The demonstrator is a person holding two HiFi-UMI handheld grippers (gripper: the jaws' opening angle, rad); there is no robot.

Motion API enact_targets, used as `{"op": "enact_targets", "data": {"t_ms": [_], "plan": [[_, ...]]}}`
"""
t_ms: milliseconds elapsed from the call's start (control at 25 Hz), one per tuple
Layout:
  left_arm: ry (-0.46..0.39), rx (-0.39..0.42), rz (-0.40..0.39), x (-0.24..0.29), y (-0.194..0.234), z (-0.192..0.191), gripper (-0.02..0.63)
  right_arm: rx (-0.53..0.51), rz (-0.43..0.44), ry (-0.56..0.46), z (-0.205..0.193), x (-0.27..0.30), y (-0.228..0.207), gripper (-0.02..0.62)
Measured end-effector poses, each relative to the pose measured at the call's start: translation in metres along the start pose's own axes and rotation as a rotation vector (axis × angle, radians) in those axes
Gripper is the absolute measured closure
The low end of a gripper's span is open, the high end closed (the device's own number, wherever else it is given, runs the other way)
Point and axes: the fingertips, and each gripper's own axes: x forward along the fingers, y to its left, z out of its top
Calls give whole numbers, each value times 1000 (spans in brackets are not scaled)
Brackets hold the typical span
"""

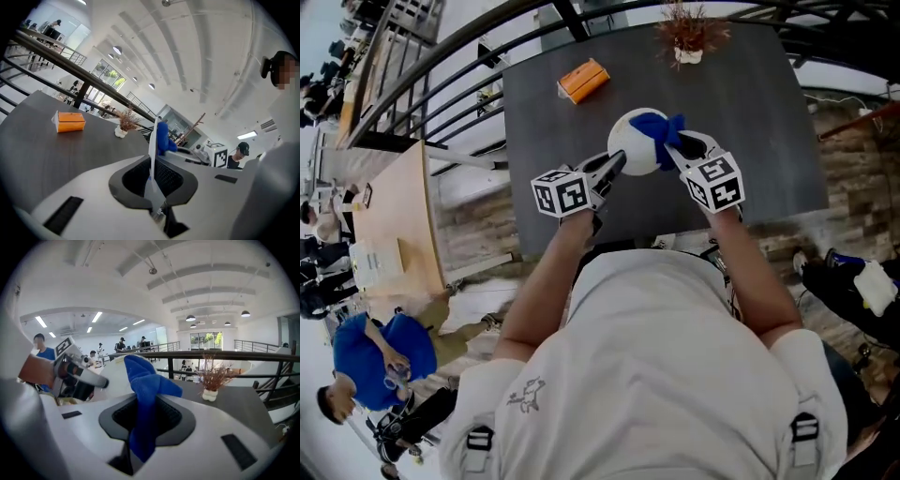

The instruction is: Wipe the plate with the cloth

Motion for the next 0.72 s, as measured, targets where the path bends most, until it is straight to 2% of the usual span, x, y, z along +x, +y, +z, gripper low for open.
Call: {"op": "enact_targets", "data": {"t_ms": [120,240,360,480,600,720], "plan": [[3,7,-22,0,-17,-4,581,-66,-2,-64,45,-3,3,508],[-5,16,-49,3,-27,-1,581,-126,68,-120,76,0,40,508],[-50,37,-53,-2,-30,18,591,-129,170,-125,77,1,80,508],[-112,31,-55,-15,-30,43,592,-100,216,-76,53,-2,94,508],[-119,42,-41,-24,-23,53,591,-75,186,-28,31,-7,77,508],[-78,70,-33,-24,-22,46,591,-66,85,-15,30,-12,39,508]]}}
